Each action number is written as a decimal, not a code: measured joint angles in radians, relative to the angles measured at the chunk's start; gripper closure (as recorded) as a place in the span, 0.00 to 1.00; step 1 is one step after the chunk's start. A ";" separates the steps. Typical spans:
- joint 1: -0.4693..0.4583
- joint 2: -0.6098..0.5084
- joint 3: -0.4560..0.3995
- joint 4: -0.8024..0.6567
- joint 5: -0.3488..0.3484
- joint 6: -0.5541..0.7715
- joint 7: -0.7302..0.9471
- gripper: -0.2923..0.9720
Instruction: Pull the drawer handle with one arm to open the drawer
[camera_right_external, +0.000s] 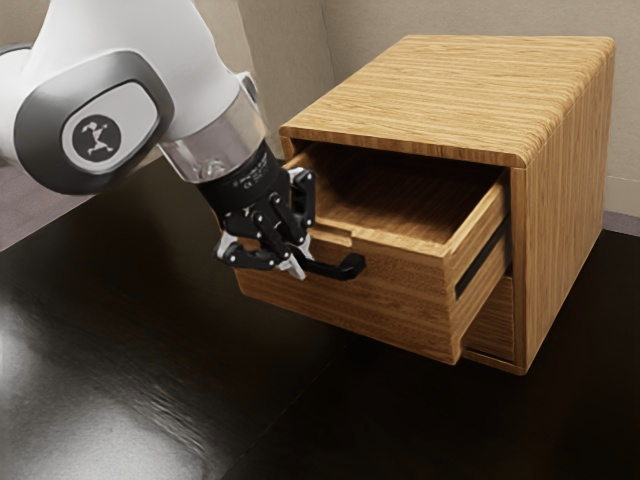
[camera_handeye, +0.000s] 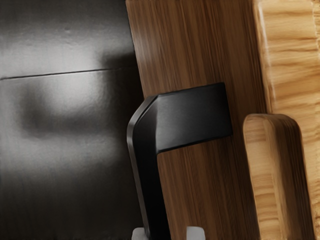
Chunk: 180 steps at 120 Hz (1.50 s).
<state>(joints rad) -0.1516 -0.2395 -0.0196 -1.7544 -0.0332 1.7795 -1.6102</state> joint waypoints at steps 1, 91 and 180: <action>0.000 -0.002 0.000 -0.002 0.000 0.000 0.000 0.85; 0.002 -0.181 -0.028 -0.172 -0.001 0.008 -0.026 0.85; 0.007 -0.296 -0.035 -0.281 -0.002 0.017 -0.038 0.85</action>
<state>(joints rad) -0.1448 -0.5351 -0.0547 -2.0353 -0.0351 1.7968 -1.6482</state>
